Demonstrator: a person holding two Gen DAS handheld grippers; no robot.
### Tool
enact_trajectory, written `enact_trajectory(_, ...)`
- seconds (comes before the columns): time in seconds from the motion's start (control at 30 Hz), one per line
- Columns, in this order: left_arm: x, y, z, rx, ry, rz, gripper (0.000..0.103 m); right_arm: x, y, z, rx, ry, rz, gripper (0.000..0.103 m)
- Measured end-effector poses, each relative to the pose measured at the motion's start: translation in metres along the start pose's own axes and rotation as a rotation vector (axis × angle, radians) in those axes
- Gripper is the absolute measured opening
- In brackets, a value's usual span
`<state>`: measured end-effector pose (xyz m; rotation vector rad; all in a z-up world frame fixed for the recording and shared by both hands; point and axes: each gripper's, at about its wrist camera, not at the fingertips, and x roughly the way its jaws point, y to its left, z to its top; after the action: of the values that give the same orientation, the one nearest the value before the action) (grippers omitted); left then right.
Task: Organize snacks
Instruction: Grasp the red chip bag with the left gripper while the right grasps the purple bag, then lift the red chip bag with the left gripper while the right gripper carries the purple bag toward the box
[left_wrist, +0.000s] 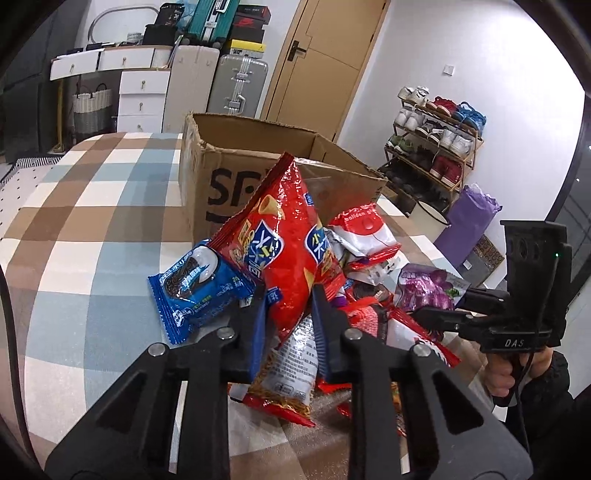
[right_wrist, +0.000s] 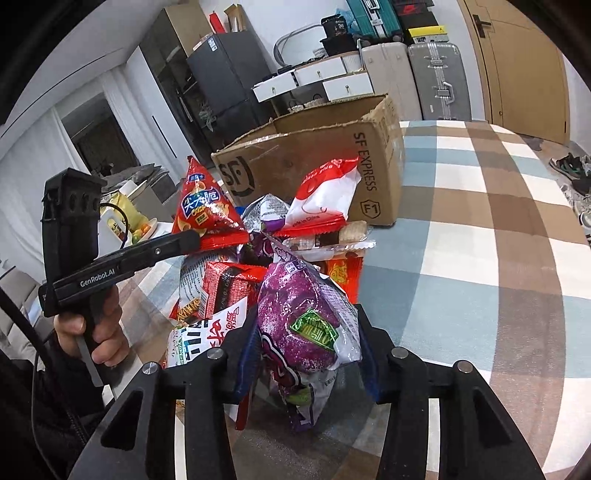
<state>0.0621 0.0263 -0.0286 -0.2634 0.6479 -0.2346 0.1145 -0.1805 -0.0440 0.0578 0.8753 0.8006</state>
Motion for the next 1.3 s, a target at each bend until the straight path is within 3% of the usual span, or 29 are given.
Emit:
enact_trajectory(0.2, -0.018, -0.011, -0.008, 0.008, -0.053, -0.006, 0.011, -0.006, -0.003, 0.002, 0.013, -0.024, -0.005, 0.046)
enact_trajectory(0.47, -0.038, -0.017, -0.009, 0.003, -0.094, -0.011, 0.011, -0.017, -0.002, 0.008, 0.014, -0.062, -0.022, 0.046)
enact_trajectory(1.3, -0.087, -0.039, 0.038, 0.046, -0.198, -0.007, 0.009, -0.051, 0.013, 0.053, -0.029, -0.171, -0.028, 0.046)
